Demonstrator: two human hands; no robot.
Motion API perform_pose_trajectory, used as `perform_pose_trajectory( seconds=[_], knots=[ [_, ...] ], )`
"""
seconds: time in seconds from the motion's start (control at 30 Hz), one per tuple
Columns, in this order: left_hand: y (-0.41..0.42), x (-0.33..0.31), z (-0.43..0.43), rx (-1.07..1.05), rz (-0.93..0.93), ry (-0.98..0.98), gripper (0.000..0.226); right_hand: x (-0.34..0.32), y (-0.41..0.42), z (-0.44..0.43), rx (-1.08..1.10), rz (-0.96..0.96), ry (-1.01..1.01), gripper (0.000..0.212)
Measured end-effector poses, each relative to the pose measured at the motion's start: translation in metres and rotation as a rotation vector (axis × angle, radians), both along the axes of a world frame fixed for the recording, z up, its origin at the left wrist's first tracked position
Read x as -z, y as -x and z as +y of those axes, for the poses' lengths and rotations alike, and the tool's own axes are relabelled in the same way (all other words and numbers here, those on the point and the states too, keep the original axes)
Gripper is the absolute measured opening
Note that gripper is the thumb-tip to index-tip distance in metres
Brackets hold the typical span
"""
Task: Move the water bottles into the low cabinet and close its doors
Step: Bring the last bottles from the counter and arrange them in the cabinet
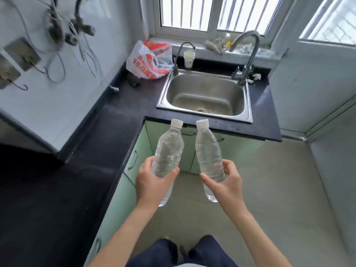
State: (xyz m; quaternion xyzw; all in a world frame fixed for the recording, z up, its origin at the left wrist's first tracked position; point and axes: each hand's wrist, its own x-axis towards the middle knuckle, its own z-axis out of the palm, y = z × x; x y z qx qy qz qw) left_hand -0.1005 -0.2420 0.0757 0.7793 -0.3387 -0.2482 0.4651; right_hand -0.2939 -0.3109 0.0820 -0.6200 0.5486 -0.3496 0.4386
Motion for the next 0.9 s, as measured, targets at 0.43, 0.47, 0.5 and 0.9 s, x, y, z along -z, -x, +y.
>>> perform_pose_trajectory(
  seconds=[0.43,0.47,0.5,0.9],
  knots=[
    [0.027,0.002,0.090,-0.481,-0.163,-0.007,0.056,0.019,-0.020,-0.003,-0.495,0.102,-0.006,0.061],
    [0.040,0.008,0.101,-0.545,-0.143,-0.025,0.057,0.022,-0.016,-0.002,-0.555,0.117,-0.014,0.056],
    [0.054,0.012,0.112,-0.611,-0.123,-0.035,0.054,0.025,-0.011,-0.001,-0.618,0.132,-0.018,0.051],
    [0.257,0.023,0.228,-1.346,-0.067,-0.070,0.041,0.032,0.036,0.081,-1.333,0.206,0.020,0.058]
  ],
)
